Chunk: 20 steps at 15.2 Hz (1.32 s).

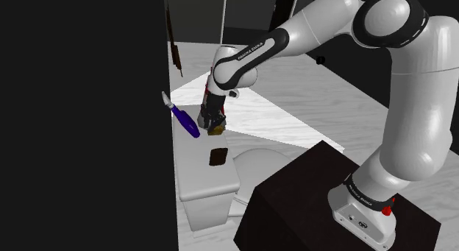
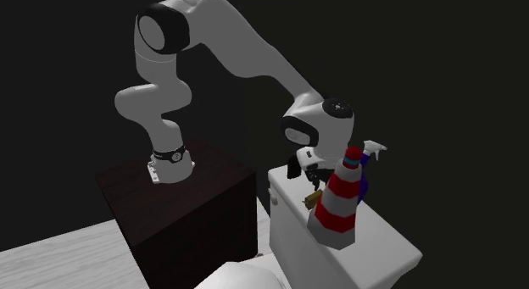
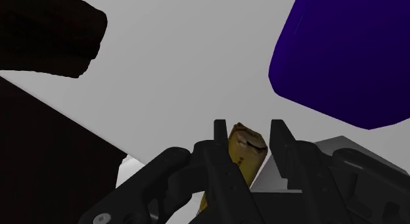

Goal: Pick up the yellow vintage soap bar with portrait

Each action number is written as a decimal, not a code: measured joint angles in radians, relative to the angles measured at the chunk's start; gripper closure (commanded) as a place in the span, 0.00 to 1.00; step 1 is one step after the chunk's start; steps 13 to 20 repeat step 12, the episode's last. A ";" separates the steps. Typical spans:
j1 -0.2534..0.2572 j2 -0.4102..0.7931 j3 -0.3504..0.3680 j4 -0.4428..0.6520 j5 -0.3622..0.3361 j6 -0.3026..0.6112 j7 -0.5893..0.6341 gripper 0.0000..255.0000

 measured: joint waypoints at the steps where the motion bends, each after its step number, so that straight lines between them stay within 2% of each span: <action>1: -0.002 -0.006 0.001 0.003 0.001 -0.009 0.000 1.00; 12: -0.019 -0.105 0.019 0.019 0.022 -0.119 0.014 1.00; 20: -0.019 -0.105 0.019 0.019 0.022 -0.119 0.014 1.00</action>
